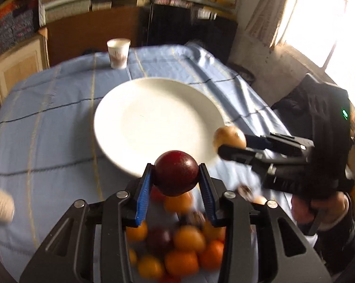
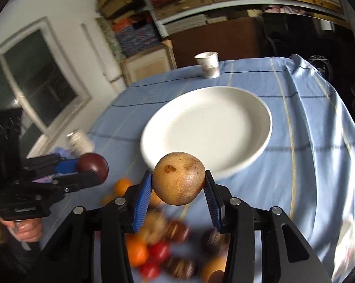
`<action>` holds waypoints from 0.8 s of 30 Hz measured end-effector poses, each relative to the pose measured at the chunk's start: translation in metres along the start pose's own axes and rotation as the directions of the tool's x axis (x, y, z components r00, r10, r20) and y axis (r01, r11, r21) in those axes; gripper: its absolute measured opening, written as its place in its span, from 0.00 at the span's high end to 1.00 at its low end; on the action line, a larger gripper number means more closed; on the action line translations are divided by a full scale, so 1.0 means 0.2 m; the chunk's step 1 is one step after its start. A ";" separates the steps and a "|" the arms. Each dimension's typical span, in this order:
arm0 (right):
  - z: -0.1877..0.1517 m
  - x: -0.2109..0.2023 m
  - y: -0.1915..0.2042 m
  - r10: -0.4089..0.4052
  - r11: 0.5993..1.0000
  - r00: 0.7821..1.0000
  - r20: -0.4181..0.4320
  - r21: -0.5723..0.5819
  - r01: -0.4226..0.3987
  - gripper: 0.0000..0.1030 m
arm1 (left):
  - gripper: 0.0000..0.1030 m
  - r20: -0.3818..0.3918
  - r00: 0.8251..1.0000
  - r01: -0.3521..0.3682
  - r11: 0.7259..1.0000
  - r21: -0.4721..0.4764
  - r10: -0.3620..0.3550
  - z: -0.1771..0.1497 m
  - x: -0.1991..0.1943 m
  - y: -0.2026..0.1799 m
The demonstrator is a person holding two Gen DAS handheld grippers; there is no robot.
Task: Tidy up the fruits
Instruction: 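Carry both fruits over the white plate and open both tools to drop them, then grasp a pale round fruit with the right tool while the left tool reaches toward a red tomato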
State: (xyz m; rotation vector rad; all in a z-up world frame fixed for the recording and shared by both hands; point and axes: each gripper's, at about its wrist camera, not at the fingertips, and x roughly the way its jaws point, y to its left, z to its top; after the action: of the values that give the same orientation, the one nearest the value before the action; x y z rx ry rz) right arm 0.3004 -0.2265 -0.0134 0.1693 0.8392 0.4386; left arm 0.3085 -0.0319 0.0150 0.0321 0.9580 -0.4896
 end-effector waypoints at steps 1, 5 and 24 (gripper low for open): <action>0.04 0.07 -0.02 -0.023 1.000 1.000 -0.021 0.001 0.023 0.57 | 0.63 -0.028 1.000 -0.009 1.000 -0.004 0.009 0.04 0.07 0.02; 0.08 0.29 -0.10 -0.061 0.997 0.993 -0.100 0.035 0.065 0.57 | 0.63 -0.125 0.991 -0.045 0.999 -0.027 0.041 0.14 0.34 0.11; -0.22 -0.19 0.01 -0.097 0.995 0.992 0.082 -0.028 0.100 0.18 | 0.04 0.152 0.981 -0.092 0.980 -0.176 0.120 -0.32 -0.26 0.16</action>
State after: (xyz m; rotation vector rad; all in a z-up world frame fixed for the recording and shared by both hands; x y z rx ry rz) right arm 0.2441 -0.2417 -0.0162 0.1148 0.7571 0.3501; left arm 0.2473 0.0312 0.0124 -0.1067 0.8306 -0.3064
